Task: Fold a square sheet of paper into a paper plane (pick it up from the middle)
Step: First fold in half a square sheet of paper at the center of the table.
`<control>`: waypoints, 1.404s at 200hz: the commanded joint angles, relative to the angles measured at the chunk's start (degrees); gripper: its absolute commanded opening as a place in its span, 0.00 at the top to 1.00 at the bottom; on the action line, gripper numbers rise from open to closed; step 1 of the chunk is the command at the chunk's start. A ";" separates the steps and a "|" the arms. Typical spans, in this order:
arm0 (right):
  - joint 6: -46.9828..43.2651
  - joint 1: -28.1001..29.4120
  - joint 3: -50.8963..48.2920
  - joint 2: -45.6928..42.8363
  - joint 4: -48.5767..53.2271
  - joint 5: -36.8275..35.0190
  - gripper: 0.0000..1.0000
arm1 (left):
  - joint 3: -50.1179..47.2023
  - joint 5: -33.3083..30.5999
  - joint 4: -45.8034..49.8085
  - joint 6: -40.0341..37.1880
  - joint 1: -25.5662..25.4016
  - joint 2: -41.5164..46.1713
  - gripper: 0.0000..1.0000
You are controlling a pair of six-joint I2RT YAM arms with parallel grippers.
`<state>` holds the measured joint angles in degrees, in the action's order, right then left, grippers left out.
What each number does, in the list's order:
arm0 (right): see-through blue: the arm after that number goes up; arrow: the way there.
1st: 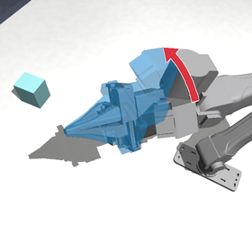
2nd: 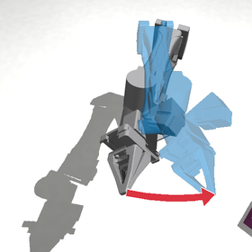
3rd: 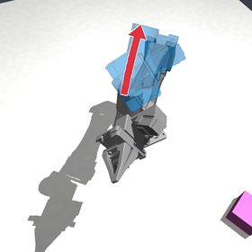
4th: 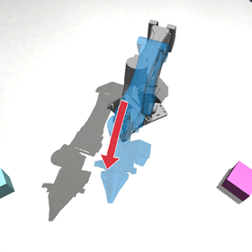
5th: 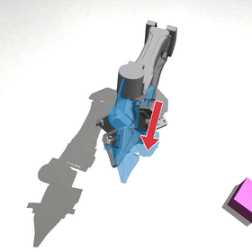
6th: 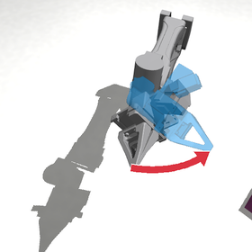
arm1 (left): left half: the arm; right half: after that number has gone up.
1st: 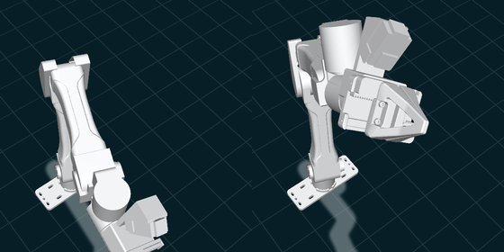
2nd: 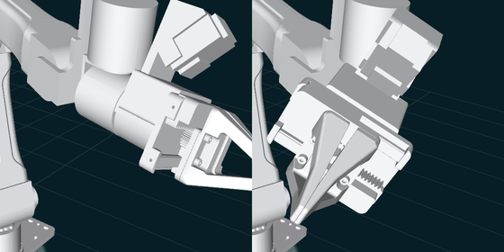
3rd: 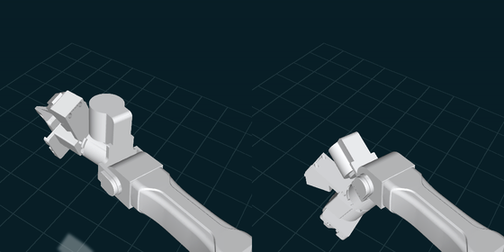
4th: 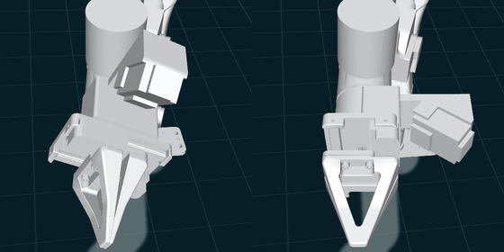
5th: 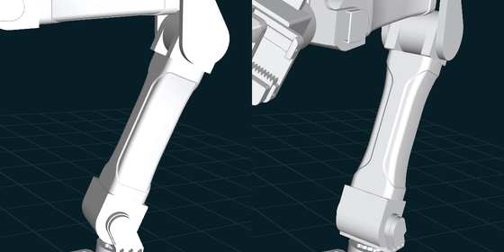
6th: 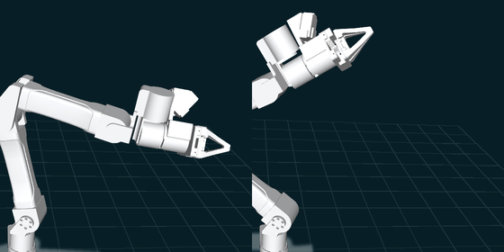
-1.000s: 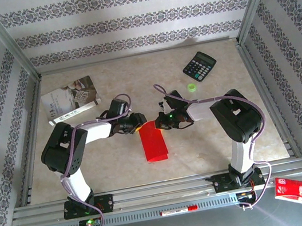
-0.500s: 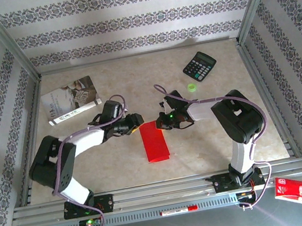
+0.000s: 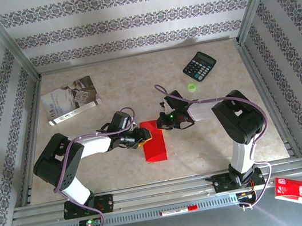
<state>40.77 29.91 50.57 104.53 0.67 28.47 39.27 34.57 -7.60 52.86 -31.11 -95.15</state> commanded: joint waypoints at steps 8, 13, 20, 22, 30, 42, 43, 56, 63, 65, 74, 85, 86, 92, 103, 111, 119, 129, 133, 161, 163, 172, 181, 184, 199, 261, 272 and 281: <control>4.16 0.51 -4.43 -0.67 6.86 -10.56 1.00 | 5.41 0.71 7.00 -7.83 2.50 -2.83 0.58; 5.02 0.86 -4.43 -1.00 6.29 -10.95 1.00 | 6.66 1.00 7.59 -8.41 2.63 -3.22 0.57; 6.09 1.46 -4.42 -1.33 5.87 -11.94 1.00 | 7.95 1.62 7.94 -8.78 2.73 -3.37 0.57; 6.32 1.64 -4.38 -1.41 5.71 -12.12 1.00 | 8.22 1.81 7.95 -8.81 2.79 -3.33 0.57; 7.27 2.38 -4.09 -1.61 5.58 -12.96 1.00 | 8.70 2.55 7.71 -8.46 2.76 -2.53 0.57; 8.32 3.24 -4.27 -1.79 4.94 -13.86 1.00 | 7.83 3.51 6.77 -7.24 2.51 -0.18 0.57; 8.42 3.28 -4.30 -1.83 4.91 -13.91 1.00 | 7.66 3.55 6.74 -7.11 2.44 0.07 0.57; 8.97 3.66 -4.65 -1.44 4.22 -14.20 1.00 | 5.72 3.87 6.41 -5.44 2.19 2.82 0.57; 8.93 3.75 -4.62 -1.09 4.18 -14.10 1.00 | 4.51 4.28 5.98 -4.55 2.19 3.89 0.56; 8.96 3.73 -4.60 -0.98 4.22 -14.09 1.00 | 4.22 4.46 5.87 -4.29 2.19 4.11 0.56; 8.89 3.75 -4.69 -0.67 3.99 -14.11 1.00 | 3.34 5.20 5.68 -3.20 2.20 4.70 0.56; 8.89 3.74 -4.82 -0.49 3.94 -14.01 1.00 | 2.68 6.47 5.39 -2.43 2.00 4.72 0.57; 8.88 3.70 -4.80 -0.44 3.92 -13.99 1.00 | 2.67 6.52 5.48 -2.38 2.01 4.67 0.57; 8.80 3.75 -4.78 -0.40 3.97 -14.06 1.00 | 2.49 6.65 6.04 -2.32 2.02 4.31 0.58; 8.70 3.75 -4.78 -0.35 3.99 -13.93 1.00 | 1.99 6.54 6.36 -2.45 2.01 3.63 0.60; 8.62 3.75 -4.75 -0.21 4.05 -13.88 1.00 | 1.70 6.31 6.45 -2.55 2.10 2.99 0.61; 8.54 3.75 -4.76 -0.30 4.00 -13.88 1.00 | 1.66 6.46 6.07 -2.59 2.13 2.12 0.62; 8.46 3.76 -4.60 -0.28 4.13 -13.96 1.00 | 1.75 6.50 5.90 -2.78 2.17 1.07 0.63; 8.40 3.75 -4.62 -0.30 4.16 -14.03 1.00 | 1.71 6.32 6.00 -2.91 2.20 0.65 0.64; 8.09 3.66 -4.84 -0.36 4.47 -14.05 1.00 | 1.52 5.11 7.91 -5.07 3.08 -0.14 0.66; 8.09 3.66 -4.86 -0.31 4.44 -14.12 1.00 | 1.58 5.04 8.20 -5.30 3.12 -0.23 0.66; 7.96 3.61 -4.95 -0.29 4.55 -14.15 1.00 | 1.28 4.74 8.86 -5.91 3.16 -0.62 0.66; 7.90 3.57 -5.09 -0.31 4.52 -14.25 1.00 | 0.87 4.59 9.18 -6.17 3.15 -1.12 0.67; 7.83 3.51 -5.02 -0.29 4.53 -14.27 1.00 | 0.74 4.42 9.40 -6.43 3.16 -1.23 0.67; 7.79 3.48 -5.00 -0.43 4.59 -14.23 1.00 | 0.14 3.24 10.70 -7.33 3.08 -1.34 0.69; 2.31 3.02 -1.71 -6.43 2.58 -8.12 0.97 | -1.56 0.88 14.17 -11.07 4.83 -3.32 0.77; 2.20 3.13 -1.53 -8.34 1.11 -6.21 0.93 | -1.87 1.33 14.06 -11.51 5.13 -3.37 0.78; 2.58 3.27 -1.37 -9.23 -0.11 -4.27 0.91 | -1.85 1.70 14.22 -12.12 5.27 -3.22 0.79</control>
<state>45.41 33.15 48.25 99.57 1.21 20.25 39.88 39.72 -0.38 43.77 -27.35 -96.14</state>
